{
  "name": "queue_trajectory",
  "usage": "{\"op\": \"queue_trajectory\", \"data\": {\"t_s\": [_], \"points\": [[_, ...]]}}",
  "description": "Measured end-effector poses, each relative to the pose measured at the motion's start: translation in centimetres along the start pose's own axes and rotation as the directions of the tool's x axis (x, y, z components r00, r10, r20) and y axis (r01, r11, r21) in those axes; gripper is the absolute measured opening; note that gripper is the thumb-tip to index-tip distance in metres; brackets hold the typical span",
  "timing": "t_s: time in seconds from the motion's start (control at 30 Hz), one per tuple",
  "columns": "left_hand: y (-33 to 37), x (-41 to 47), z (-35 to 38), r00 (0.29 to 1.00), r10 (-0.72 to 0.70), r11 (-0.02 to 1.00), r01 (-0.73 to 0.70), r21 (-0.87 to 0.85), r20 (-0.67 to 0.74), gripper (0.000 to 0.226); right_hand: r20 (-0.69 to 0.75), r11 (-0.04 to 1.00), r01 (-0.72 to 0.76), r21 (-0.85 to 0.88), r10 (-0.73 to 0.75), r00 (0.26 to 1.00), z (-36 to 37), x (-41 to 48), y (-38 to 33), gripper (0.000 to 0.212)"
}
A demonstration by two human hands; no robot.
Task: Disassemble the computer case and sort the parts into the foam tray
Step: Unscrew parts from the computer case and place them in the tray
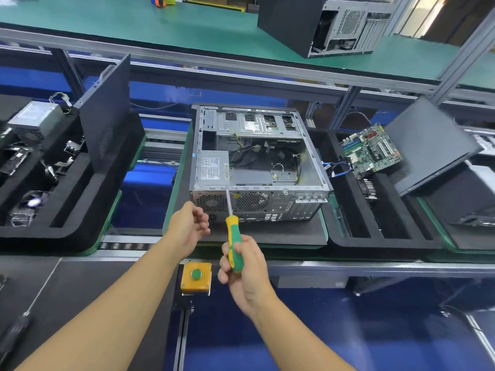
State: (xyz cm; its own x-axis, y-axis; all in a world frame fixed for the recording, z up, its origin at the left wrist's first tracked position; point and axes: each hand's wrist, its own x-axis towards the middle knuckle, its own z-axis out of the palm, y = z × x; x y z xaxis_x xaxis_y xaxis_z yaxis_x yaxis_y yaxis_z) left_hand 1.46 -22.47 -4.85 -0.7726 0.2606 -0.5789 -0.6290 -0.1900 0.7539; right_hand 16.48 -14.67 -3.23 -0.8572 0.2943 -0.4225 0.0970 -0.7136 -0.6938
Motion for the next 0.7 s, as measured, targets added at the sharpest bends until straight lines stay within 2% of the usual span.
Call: {"op": "queue_trajectory", "data": {"t_s": [0.1, 0.2, 0.27, 0.33, 0.37, 0.43, 0.5, 0.53, 0.6, 0.7], "points": [[-0.8, -0.8, 3.2, 0.987, -0.058, 0.976, 0.024, 0.215, 0.15, 0.025, 0.003, 0.997, 0.072, -0.011, -0.072, 0.997, -0.3, 1.6, -3.6, 0.037], [-1.3, -1.6, 8.3, 0.939, -0.116, 0.931, -0.011, 0.366, 0.323, 0.036, 0.009, 0.988, 0.148, -0.036, -0.148, 0.989, -1.9, 3.0, -8.0, 0.039], [-2.0, -1.9, 12.2, 0.883, -0.128, 0.902, -0.086, 0.423, 0.452, 0.041, -0.005, 0.978, 0.203, -0.054, -0.204, 0.979, -3.9, 3.7, -11.1, 0.032], [-3.2, -1.8, 16.6, 0.855, -0.097, 0.867, -0.18, 0.465, 0.51, 0.042, -0.025, 0.963, 0.251, -0.095, -0.254, 0.967, -6.5, 4.4, -14.5, 0.017], [-4.1, -1.6, 19.1, 0.854, -0.079, 0.843, -0.218, 0.492, 0.514, 0.043, -0.044, 0.954, 0.275, -0.122, -0.282, 0.958, -8.1, 4.6, -16.3, 0.011], [-6.4, -1.1, 24.0, 0.848, -0.079, 0.781, -0.274, 0.562, 0.524, 0.042, -0.093, 0.927, 0.324, -0.19, -0.346, 0.934, -11.6, 4.9, -19.9, 0.014], [-9.4, -0.3, 28.6, 0.835, -0.136, 0.736, -0.275, 0.619, 0.533, 0.034, -0.153, 0.892, 0.366, -0.267, -0.414, 0.897, -15.3, 5.0, -23.4, 0.015], [-10.9, 0.1, 30.7, 0.845, -0.137, 0.715, -0.278, 0.642, 0.518, 0.03, -0.181, 0.872, 0.377, -0.312, -0.444, 0.877, -17.2, 5.0, -25.0, 0.014], [-13.8, 1.7, 33.9, 0.898, -0.049, 0.639, -0.309, 0.704, 0.438, 0.022, -0.225, 0.842, 0.369, -0.394, -0.477, 0.849, -20.7, 5.0, -27.4, 0.011], [-16.5, 4.4, 36.7, 0.945, 0.03, 0.54, -0.289, 0.791, 0.325, 0.022, -0.271, 0.815, 0.319, -0.483, -0.486, 0.831, -24.9, 5.0, -29.4, 0.01]]}}
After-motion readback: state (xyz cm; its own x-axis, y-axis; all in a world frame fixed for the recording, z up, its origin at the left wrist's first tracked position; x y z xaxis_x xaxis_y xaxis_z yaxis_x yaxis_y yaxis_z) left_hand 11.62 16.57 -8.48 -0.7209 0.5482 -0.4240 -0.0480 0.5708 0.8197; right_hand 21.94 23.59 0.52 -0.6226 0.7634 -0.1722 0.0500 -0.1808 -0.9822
